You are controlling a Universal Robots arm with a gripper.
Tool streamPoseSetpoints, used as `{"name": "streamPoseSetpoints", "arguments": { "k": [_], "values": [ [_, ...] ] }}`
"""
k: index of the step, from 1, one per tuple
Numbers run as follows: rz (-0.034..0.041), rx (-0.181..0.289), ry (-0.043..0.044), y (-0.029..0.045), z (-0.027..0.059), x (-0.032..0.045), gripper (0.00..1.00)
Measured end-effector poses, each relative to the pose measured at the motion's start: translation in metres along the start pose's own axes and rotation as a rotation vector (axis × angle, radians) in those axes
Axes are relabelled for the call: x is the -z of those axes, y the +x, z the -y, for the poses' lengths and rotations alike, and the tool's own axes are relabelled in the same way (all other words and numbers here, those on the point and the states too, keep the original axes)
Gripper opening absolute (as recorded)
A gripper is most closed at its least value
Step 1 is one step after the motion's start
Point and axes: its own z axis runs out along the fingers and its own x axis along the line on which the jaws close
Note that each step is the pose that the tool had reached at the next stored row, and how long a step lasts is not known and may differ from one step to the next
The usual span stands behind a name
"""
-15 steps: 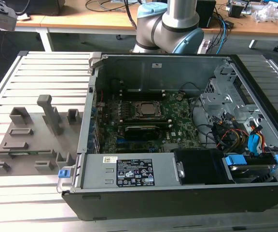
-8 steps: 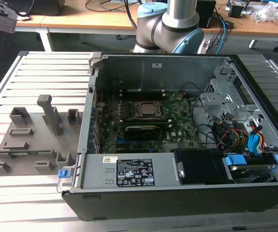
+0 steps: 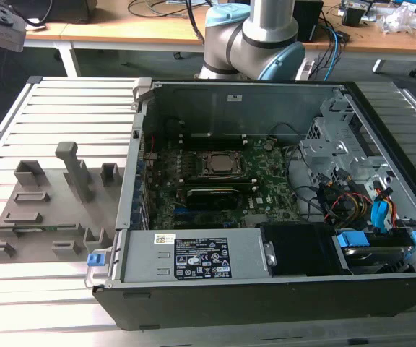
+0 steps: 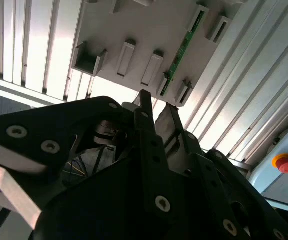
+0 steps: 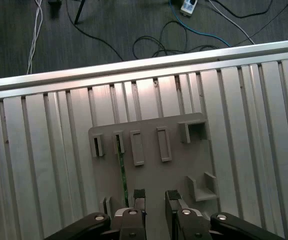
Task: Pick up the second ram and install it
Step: 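Pick up the second ram and move it above second insertion slot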
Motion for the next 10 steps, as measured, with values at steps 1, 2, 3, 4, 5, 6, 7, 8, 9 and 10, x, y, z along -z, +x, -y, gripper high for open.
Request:
{"name": "streamPoseSetpoints", "arguments": {
  "k": [1,2,3,4,5,6,7,8,9,10],
  "values": [
    [0.0,0.0,0.0,0.0,0.0003,-0.0029,0.3],
    [0.0001,0.0,0.0,0.0002,0.0005,-0.0054,0.3],
    [0.0,0.0,-0.0001,0.0004,0.0006,-0.0068,0.3],
    [0.0,0.0,0.0,0.0005,0.0007,-0.0081,0.3],
    [0.0001,0.0,0.0,0.0005,0.0007,-0.0095,0.3],
    [0.0,0.0,0.0,0.0005,0.0008,-0.011,0.3],
    [0.0,0.0,0.0,0.0006,0.0008,-0.012,0.3],
    [0.0,0.0,0.0,0.0006,0.0009,-0.0133,0.3],
    [0.0,0.0,0.0,0.0006,0.0009,-0.0141,0.3],
    [-0.0001,0.0,0.0,0.0006,0.0009,-0.0147,0.3]
  ]
}}
